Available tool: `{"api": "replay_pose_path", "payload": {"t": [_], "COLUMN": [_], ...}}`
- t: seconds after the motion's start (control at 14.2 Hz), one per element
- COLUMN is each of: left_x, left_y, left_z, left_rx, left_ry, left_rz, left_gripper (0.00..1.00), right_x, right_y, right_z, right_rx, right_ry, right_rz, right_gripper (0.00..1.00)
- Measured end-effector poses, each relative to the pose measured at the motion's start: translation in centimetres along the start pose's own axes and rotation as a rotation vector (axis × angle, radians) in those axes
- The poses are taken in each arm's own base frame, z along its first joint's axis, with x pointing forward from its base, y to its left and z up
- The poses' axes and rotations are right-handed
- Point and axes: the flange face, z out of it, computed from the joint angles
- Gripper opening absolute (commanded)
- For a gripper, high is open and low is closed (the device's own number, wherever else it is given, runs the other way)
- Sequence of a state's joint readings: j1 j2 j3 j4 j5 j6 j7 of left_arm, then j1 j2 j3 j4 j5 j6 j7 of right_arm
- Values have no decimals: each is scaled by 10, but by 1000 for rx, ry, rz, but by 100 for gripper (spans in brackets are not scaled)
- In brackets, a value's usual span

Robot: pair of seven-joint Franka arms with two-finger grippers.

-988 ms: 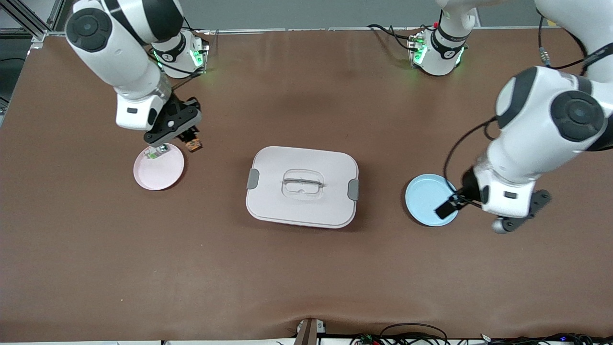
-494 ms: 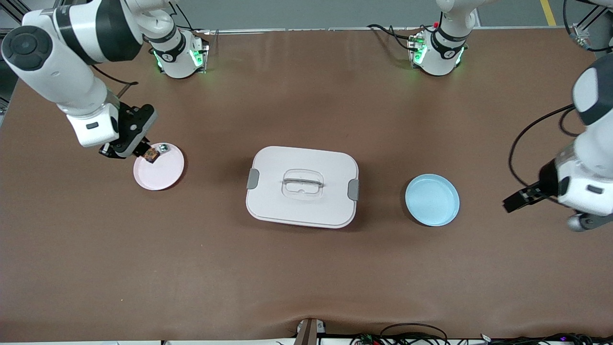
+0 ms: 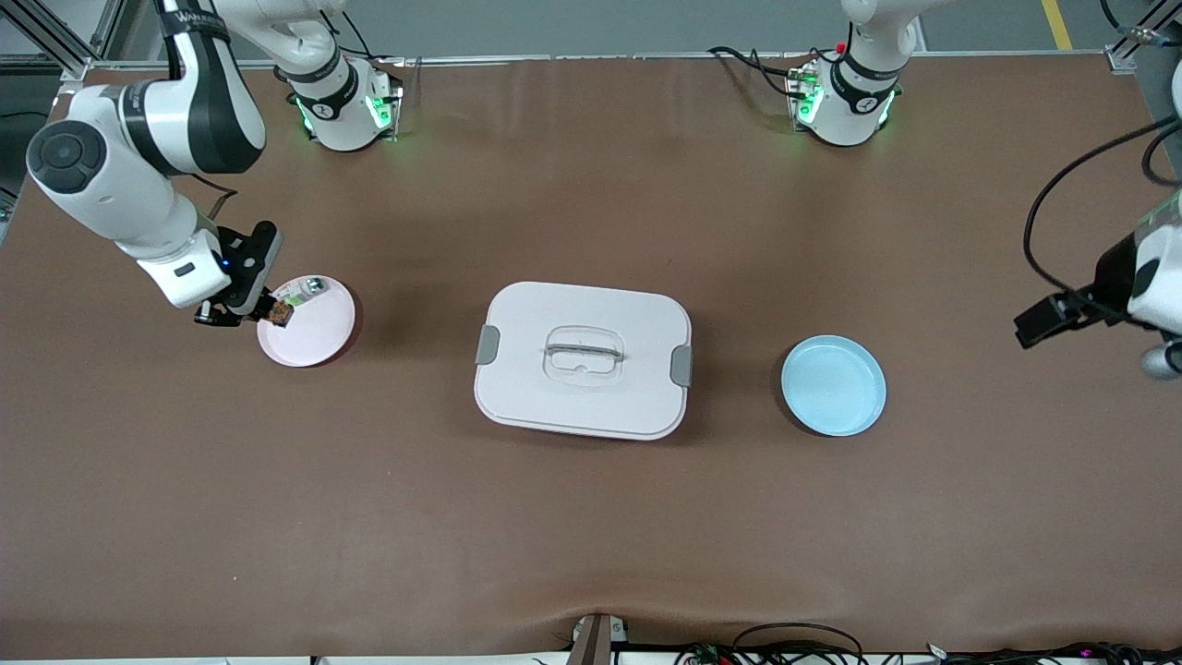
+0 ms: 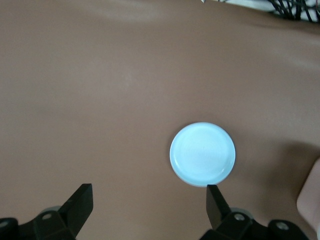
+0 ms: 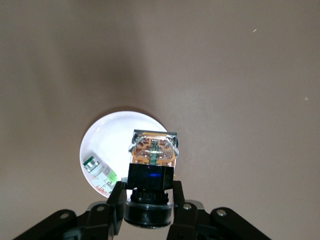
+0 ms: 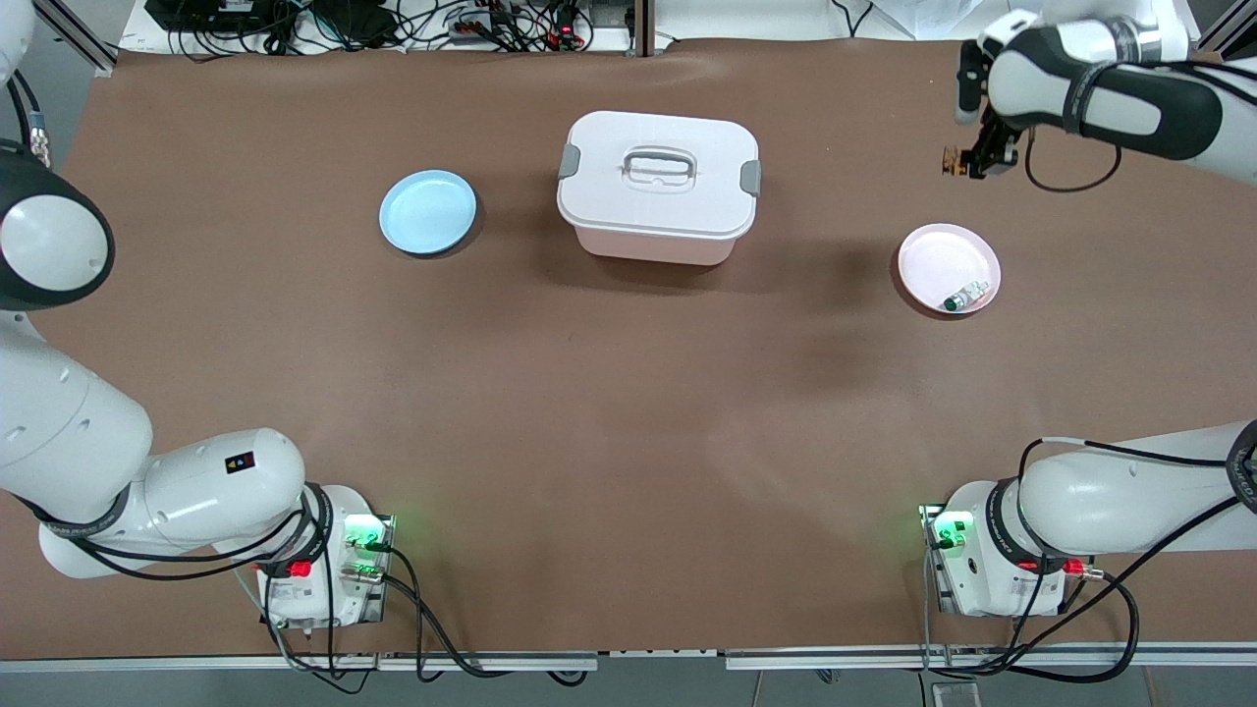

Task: Transfer orange switch to right arm and place
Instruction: 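Lower the switch onto the pink plate and open the right gripper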

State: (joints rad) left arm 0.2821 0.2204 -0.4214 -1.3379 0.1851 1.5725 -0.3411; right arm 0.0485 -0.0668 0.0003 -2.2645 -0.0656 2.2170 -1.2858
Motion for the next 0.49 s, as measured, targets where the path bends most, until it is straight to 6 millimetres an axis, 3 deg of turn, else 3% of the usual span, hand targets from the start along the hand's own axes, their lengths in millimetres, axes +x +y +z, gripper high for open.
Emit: {"api": "replay_pose_path", "payload": {"t": [0.35,0.49], "left_x": [-52,-71], "left_y": [-51,-55], "left_z": [-56,-68], "left_rx": [-56,-52], "left_ry": [-52,-69], "left_rz": [32,44], "left_gripper": [100,100], "right_x": [-24,-27], "right_y": [-14,-14], "right_z": [56,77], "right_rx": [24,52], "right_ry": [0,-4], "right_rz": [-13,-45], "right_gripper": [0,0]}}
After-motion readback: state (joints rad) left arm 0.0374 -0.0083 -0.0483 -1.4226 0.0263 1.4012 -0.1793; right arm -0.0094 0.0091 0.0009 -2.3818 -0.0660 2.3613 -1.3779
